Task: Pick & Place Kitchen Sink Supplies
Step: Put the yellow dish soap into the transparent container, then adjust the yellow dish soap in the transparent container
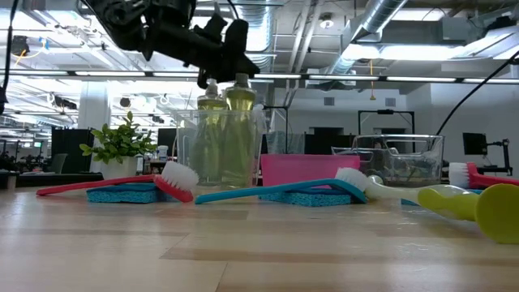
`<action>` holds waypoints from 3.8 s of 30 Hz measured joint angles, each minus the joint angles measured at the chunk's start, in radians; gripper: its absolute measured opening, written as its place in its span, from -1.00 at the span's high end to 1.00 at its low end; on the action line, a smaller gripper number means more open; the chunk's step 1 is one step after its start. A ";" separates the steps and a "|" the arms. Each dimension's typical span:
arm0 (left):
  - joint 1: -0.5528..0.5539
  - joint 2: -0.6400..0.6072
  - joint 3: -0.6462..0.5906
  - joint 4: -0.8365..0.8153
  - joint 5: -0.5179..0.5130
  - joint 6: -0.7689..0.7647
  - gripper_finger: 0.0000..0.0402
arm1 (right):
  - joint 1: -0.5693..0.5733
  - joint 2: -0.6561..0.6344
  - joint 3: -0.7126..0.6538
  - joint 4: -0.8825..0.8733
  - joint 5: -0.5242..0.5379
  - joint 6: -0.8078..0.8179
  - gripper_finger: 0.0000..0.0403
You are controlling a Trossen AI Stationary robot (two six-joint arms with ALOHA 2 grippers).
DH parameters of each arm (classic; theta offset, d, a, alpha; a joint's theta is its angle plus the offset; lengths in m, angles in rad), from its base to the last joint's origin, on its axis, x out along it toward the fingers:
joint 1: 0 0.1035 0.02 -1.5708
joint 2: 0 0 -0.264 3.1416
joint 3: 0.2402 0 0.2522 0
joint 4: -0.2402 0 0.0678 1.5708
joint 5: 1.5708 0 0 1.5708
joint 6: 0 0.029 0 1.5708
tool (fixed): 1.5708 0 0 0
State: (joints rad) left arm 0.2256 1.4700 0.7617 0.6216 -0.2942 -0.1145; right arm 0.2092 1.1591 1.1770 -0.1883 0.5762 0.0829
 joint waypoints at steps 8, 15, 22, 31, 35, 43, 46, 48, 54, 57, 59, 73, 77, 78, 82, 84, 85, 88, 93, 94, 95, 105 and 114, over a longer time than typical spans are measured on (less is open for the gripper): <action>-0.001 0.011 0.000 -0.005 -0.021 -0.029 0.50 | 0.000 0.000 0.000 -0.044 0.000 0.066 -0.19; -0.002 -0.054 -0.007 -0.064 -0.072 -0.021 0.32 | 0.000 0.000 0.000 -0.045 0.000 0.067 -0.19; -0.002 -0.082 -0.007 -0.124 -0.080 0.005 -0.03 | -0.001 0.000 0.000 -0.045 0.000 0.066 -0.19; -0.002 -0.136 -0.006 -0.112 -0.082 0.030 -0.28 | -0.003 0.000 0.000 -0.044 0.000 0.066 -0.19; -0.002 -0.189 -0.006 -0.113 -0.082 0.063 -0.29 | -0.003 0.000 0.000 -0.035 0.000 0.067 -0.19; -0.006 -0.301 -0.006 -0.112 -0.081 0.064 -0.24 | 0.007 0.000 0.000 -0.004 0.000 0.097 -0.19; -0.019 -0.342 -0.006 -0.113 -0.075 0.057 -0.22 | 0.006 0.000 0.000 -0.012 0.000 0.101 -0.19; -0.032 -0.368 -0.006 -0.113 -0.075 0.056 -0.21 | 0.000 0.000 0.000 -0.018 0.004 0.102 -0.19; -0.079 -0.418 -0.006 -0.118 -0.075 0.054 -0.15 | -0.054 -0.002 0.000 -0.091 0.130 0.198 0.00; -0.103 -0.438 -0.006 -0.123 -0.075 0.054 -0.12 | -0.112 -0.002 0.000 -0.152 0.123 0.233 0.29; -0.117 -0.449 -0.006 -0.127 -0.075 0.054 -0.11 | -0.161 -0.001 0.000 -0.182 0.082 0.232 0.55; -0.206 -0.501 -0.005 -0.190 -0.076 0.051 0.04 | -0.541 0.108 -0.003 -0.171 -0.081 0.120 0.96; -0.242 -0.502 -0.005 -0.204 -0.080 0.036 0.09 | -0.631 0.190 -0.003 -0.111 -0.081 0.117 0.94; -0.250 -0.502 -0.005 -0.205 -0.080 0.024 0.11 | -0.651 0.210 -0.004 -0.090 -0.081 0.117 0.95; -0.280 -0.502 -0.005 -0.212 -0.080 -0.029 0.20 | -0.719 0.294 -0.004 0.029 -0.082 0.058 0.97; -0.296 -0.502 -0.005 -0.213 -0.080 -0.051 0.25 | -0.747 0.330 -0.004 0.100 -0.081 0.014 0.98; -0.303 -0.502 -0.005 -0.214 -0.080 -0.059 0.28 | -0.760 0.343 -0.004 0.137 -0.082 -0.004 0.98; -0.325 -0.502 -0.005 -0.215 -0.080 -0.081 0.37 | -0.796 0.387 -0.004 0.263 -0.080 -0.063 0.98; -0.351 -0.502 -0.005 -0.217 -0.080 -0.086 0.53 | -0.846 0.463 -0.004 0.483 -0.080 -0.156 0.98; -0.354 -0.502 -0.005 -0.217 -0.080 -0.089 0.56 | -0.855 0.479 -0.004 0.525 -0.080 -0.166 0.98; -0.357 -0.502 -0.005 -0.217 -0.079 -0.097 0.59 | -0.864 0.494 -0.004 0.565 -0.080 -0.169 0.98; -0.360 -0.502 -0.005 -0.217 -0.080 -0.130 0.75 | -0.919 0.676 0.066 0.809 0.020 -0.150 0.99; -0.360 -0.501 -0.005 -0.217 -0.080 -0.131 0.83 | -0.933 0.846 0.289 0.772 0.128 -0.211 0.99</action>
State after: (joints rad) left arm -0.1341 0.9691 0.7563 0.4042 -0.3740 -0.2450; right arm -0.7238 2.0048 1.4665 0.5841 0.7045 -0.1281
